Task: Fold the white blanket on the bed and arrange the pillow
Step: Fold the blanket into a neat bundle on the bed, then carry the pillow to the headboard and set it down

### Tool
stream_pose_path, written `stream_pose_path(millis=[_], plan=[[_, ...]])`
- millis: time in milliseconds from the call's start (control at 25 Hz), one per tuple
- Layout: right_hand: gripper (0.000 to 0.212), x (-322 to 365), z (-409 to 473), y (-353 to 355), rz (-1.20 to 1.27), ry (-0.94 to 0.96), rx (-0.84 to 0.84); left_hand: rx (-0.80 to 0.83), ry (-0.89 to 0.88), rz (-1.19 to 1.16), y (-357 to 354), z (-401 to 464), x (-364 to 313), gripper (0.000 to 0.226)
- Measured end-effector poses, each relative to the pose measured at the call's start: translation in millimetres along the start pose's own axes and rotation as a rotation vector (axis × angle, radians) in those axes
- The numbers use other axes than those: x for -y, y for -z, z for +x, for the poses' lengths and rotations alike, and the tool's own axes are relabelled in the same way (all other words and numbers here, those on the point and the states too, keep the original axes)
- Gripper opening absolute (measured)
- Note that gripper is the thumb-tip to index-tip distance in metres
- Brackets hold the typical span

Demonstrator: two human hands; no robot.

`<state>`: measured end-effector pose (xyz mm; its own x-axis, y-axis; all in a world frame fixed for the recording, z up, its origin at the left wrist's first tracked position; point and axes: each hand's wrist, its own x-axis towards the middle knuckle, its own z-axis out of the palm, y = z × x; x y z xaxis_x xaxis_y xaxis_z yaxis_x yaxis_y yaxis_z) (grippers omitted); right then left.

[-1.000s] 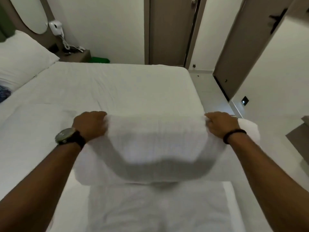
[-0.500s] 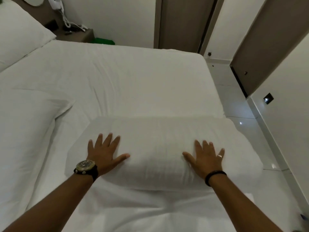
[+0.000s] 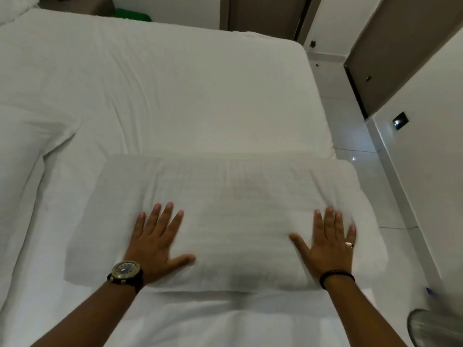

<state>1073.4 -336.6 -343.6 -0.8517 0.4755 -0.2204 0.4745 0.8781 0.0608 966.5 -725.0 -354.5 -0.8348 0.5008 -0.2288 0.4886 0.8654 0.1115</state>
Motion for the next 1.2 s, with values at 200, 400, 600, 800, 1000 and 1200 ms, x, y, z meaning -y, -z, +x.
stream_pose_path(millis=[200,400,600,800,1000,1200], plan=[[0.108,100.6,32.5,34.2,0.184,0.182,-0.148,-0.111,0.099,-0.104,29.3,57.1,-23.0,0.099],[0.103,82.3,98.0,19.6,-0.095,0.273,-0.039,-0.016,0.166,-0.003,12.7,85.4,16.5,0.094],[0.095,-25.0,85.3,13.3,-0.136,-0.045,0.103,0.090,0.225,-0.005,0.2,73.3,33.0,0.100],[0.087,9.4,14.6,-5.3,0.152,-0.049,-0.107,-0.017,0.236,-0.084,1.5,56.1,26.2,0.096],[0.091,0.5,-89.4,-69.4,0.411,-0.214,-0.297,-0.039,0.161,-0.063,-10.7,23.8,15.9,0.091],[0.120,112.2,-112.5,-30.8,1.840,-1.122,-0.112,0.023,0.120,-0.158,35.8,81.2,9.3,0.101]])
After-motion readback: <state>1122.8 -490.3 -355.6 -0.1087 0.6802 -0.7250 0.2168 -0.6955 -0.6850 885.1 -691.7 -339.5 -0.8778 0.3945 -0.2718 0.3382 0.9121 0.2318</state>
